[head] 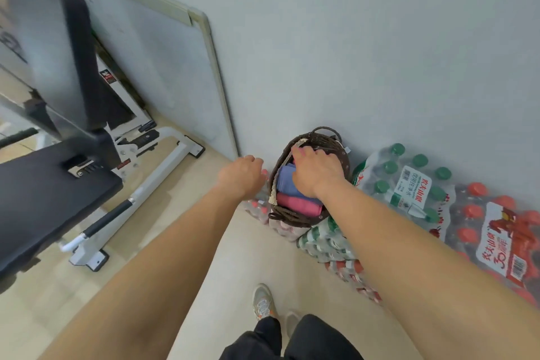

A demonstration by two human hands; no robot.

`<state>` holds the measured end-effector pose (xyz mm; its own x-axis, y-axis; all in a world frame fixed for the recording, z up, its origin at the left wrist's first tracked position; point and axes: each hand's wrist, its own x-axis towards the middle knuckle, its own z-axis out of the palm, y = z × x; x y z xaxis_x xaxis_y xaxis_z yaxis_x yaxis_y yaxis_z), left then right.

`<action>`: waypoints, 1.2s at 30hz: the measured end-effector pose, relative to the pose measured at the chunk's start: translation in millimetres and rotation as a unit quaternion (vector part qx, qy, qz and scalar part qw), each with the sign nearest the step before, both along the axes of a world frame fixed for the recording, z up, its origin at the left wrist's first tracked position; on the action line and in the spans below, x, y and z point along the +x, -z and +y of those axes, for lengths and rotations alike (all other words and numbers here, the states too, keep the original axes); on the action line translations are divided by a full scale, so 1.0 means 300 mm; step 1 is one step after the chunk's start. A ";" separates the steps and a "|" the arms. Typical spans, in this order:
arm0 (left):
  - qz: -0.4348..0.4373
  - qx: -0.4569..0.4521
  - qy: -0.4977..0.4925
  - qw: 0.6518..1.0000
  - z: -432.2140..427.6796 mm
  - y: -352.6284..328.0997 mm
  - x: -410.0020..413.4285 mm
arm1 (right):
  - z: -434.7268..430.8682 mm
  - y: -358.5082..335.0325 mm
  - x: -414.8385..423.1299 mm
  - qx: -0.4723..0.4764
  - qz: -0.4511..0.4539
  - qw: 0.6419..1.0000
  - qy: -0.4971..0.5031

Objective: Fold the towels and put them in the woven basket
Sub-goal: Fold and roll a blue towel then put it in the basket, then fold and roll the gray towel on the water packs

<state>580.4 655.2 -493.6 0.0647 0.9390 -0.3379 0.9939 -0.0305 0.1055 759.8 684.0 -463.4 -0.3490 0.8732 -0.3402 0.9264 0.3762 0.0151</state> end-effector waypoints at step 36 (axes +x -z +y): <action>-0.049 0.010 -0.656 0.753 -1.967 -0.316 -1.147 | -1.428 -0.323 -1.653 -0.006 0.050 0.840 -0.540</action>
